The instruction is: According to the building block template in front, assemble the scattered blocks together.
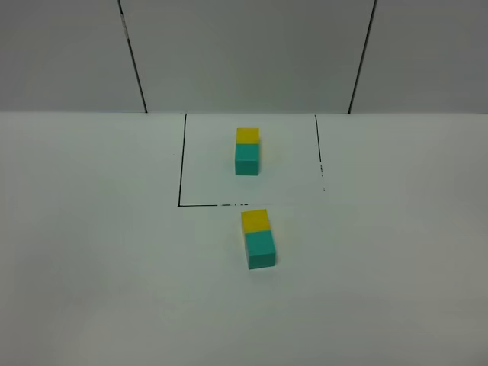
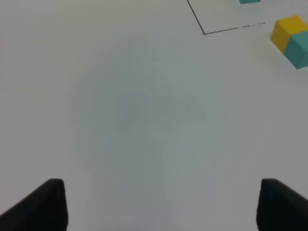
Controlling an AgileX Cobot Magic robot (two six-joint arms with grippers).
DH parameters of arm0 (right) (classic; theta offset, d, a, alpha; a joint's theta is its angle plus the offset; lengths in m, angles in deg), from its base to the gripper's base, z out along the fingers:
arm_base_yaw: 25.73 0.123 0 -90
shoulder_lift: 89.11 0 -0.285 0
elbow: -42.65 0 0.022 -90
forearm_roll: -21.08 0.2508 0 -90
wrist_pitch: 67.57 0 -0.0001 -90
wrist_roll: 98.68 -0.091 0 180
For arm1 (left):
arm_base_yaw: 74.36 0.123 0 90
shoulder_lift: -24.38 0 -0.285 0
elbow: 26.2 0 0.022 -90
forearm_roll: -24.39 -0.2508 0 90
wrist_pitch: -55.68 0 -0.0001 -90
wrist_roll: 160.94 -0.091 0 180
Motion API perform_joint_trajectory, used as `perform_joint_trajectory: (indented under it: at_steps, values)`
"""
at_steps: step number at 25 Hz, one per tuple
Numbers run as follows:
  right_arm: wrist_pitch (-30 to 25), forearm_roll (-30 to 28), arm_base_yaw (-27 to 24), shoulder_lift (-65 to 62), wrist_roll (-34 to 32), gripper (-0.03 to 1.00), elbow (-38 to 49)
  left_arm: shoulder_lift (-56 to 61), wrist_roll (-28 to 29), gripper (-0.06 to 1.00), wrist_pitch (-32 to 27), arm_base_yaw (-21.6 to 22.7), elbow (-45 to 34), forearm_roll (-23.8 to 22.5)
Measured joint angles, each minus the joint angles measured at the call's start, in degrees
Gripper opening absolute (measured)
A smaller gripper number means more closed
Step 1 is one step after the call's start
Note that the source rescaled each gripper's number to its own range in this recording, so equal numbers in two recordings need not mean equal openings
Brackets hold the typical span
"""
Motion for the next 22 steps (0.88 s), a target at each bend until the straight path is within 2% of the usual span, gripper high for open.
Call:
perform_joint_trajectory:
  at_steps: [8, 12, 17, 22]
  values:
    - [0.1, 1.97, 0.0, -12.37, 1.08, 1.0, 7.61, 0.0, 0.0, 0.91, 0.0, 0.0, 0.0, 0.0]
    - [0.18, 3.3, 0.0, -17.62, 2.39, 1.0, 8.91, 0.0, 0.0, 0.91, 0.0, 0.0, 0.0, 0.0]
    - [-1.83, 6.43, 0.0, -23.63, 7.53, 1.0, 10.01, 0.0, 0.0, 0.91, 0.0, 0.0, 0.0, 0.0]
    - [-2.27, 7.71, 0.0, -27.48, 8.32, 1.0, 10.25, 0.0, 0.0, 0.91, 0.0, 0.0, 0.0, 0.0]
